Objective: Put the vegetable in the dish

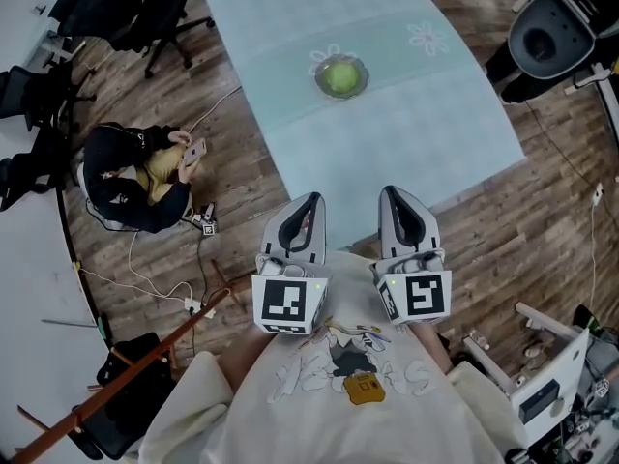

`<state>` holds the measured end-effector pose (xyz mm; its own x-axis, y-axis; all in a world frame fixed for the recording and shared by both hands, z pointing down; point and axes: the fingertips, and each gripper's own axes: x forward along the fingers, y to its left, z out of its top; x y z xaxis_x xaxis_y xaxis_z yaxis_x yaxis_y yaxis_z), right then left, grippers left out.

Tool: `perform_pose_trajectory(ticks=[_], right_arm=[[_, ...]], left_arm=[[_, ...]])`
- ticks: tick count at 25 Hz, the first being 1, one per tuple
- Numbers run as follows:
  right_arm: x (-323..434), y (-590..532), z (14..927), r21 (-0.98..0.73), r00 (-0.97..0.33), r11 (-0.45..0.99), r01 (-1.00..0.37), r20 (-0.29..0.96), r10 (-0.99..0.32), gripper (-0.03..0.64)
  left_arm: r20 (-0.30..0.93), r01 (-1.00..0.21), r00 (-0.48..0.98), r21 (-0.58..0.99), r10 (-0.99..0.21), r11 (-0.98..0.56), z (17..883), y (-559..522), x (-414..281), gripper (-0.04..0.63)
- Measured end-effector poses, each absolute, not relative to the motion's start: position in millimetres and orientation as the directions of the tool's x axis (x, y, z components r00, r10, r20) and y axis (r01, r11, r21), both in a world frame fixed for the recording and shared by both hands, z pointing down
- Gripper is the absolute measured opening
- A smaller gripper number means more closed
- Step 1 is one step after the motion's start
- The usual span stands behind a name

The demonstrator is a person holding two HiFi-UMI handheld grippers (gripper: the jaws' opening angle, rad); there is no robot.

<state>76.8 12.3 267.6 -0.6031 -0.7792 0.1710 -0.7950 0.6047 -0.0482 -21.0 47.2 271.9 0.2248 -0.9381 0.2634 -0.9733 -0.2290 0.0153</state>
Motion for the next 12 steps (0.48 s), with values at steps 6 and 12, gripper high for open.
perform_pose_trajectory(ticks=[6, 12], right_arm=[[68, 21, 271, -0.051, -0.623, 0.625, -0.779, 0.175, -0.762, 0.023], [61, 23, 276, -0.054, -0.638, 0.639, -0.767, 0.175, -0.75, 0.023]], left_arm=[[0.264, -0.974, 0.22, 0.015, -0.939, -0.224, 268, 46, -17, 0.006], [0.261, -0.962, 0.258, -0.013, -0.93, -0.271, 273, 45, -10, 0.006]])
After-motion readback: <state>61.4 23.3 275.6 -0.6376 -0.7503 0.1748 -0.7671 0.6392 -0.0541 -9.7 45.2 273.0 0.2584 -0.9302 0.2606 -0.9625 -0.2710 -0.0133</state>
